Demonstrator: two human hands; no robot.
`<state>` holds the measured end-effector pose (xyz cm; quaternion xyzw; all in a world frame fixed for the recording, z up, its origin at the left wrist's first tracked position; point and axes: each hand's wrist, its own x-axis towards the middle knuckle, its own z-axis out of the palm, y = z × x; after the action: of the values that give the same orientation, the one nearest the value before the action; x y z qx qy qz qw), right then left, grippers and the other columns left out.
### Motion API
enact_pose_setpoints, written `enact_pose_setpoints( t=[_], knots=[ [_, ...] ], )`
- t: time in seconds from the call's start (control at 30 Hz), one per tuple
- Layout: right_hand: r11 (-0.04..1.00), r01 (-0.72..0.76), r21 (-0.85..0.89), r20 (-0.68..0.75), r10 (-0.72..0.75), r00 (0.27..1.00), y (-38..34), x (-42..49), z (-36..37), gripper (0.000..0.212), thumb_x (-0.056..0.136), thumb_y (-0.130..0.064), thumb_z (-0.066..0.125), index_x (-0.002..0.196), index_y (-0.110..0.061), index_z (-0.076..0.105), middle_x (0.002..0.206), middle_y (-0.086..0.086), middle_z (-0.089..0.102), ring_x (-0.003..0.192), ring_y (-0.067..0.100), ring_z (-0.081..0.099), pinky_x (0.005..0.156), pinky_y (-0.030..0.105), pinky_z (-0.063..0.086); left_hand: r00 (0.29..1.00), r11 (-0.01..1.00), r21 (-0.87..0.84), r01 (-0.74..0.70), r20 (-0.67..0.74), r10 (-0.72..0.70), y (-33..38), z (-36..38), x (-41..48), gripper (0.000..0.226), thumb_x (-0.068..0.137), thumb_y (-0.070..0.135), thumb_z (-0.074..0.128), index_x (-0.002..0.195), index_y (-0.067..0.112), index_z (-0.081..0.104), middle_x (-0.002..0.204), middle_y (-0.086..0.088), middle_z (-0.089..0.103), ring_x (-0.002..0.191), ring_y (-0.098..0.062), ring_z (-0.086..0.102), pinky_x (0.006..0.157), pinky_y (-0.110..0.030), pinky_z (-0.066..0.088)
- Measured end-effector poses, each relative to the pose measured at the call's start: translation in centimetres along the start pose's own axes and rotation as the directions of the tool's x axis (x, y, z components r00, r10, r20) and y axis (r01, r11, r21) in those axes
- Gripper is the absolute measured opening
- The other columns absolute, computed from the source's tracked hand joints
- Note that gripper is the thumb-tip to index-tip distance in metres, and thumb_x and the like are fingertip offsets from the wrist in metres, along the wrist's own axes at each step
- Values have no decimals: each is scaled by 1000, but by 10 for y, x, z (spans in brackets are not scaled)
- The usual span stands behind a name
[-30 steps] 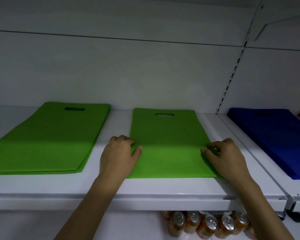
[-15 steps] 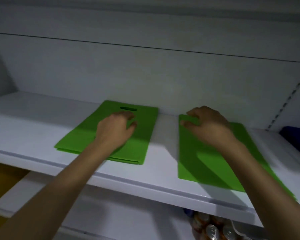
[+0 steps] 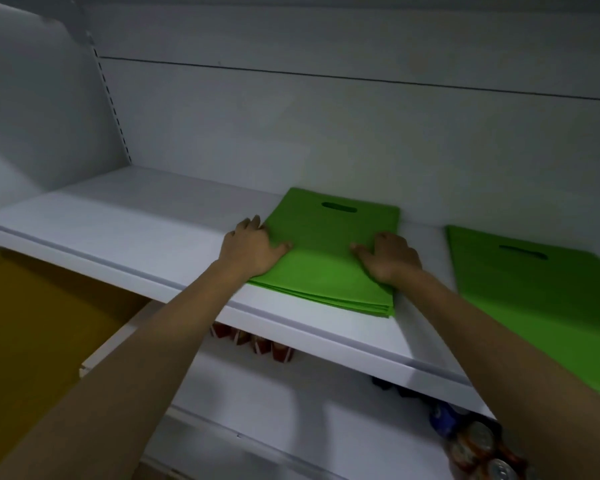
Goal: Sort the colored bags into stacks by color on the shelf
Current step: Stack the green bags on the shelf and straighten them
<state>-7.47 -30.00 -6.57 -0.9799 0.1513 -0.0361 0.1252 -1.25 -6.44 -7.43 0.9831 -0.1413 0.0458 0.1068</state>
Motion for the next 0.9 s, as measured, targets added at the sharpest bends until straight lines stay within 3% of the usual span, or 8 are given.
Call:
enact_pose_setpoints(
  t=[0.23,0.33,0.43,0.5,0.57,0.7,0.8,0.9],
  knots=[
    [995,32,-92,-44,-36,998,1,3,7,64,96,-60,33,132,-9,50,140,14,46,126,33,42,99,40,36,999,993,113,-41,-22,44,5,-9,5,71,90,65,40,125,7,60,140,-17,46,130,-31,38,103,-42,33],
    [976,29,-217,-84,-49,995,-4,2,1,59,96,-59,34,126,-14,57,132,14,52,123,32,43,97,38,35,997,991,121,-60,-36,64,13,-15,7,61,92,57,46,114,2,60,120,-16,56,115,-31,48,92,-36,39],
    [958,39,-283,-155,-85,984,-12,-4,-6,53,94,-59,39,113,-16,64,121,13,54,113,31,52,88,35,38,1000,997,74,-9,-14,11,19,-18,8,55,91,54,53,114,4,57,116,-14,56,110,-31,53,82,-34,41],
    [983,18,-184,-143,-45,989,-15,-6,-11,49,91,-58,47,117,-19,63,126,11,50,112,32,55,85,33,41,1000,996,85,9,-15,-8,23,-21,8,56,89,54,56,118,6,55,119,-13,54,112,-31,50,79,-33,40],
    [997,-25,72,-145,35,989,-15,-4,-15,50,86,-53,61,126,-22,57,134,10,42,115,32,55,89,33,42,999,996,85,24,-31,-22,26,-25,8,58,85,53,62,122,8,54,123,-13,48,116,-32,44,77,-34,39],
    [727,-105,678,-164,289,943,1,5,-20,74,76,-19,79,139,-11,40,139,16,38,118,32,52,92,28,43,994,994,-93,49,-90,-58,24,-26,12,69,74,36,78,132,14,47,139,-14,34,127,-36,34,91,-40,44],
    [546,-205,812,-33,394,919,17,11,-19,84,71,-7,81,140,0,34,140,20,44,123,33,49,101,38,45,980,902,-408,142,-72,-187,23,-31,16,70,73,20,79,135,14,47,138,-17,39,124,-37,43,96,-36,43],
    [554,-226,802,-40,427,904,28,11,-21,74,72,-6,80,134,4,42,138,20,48,123,33,51,101,40,45,960,690,-679,252,86,-267,24,-34,17,69,69,9,84,131,9,53,131,-15,54,116,-31,56,97,-33,48]
  ],
)
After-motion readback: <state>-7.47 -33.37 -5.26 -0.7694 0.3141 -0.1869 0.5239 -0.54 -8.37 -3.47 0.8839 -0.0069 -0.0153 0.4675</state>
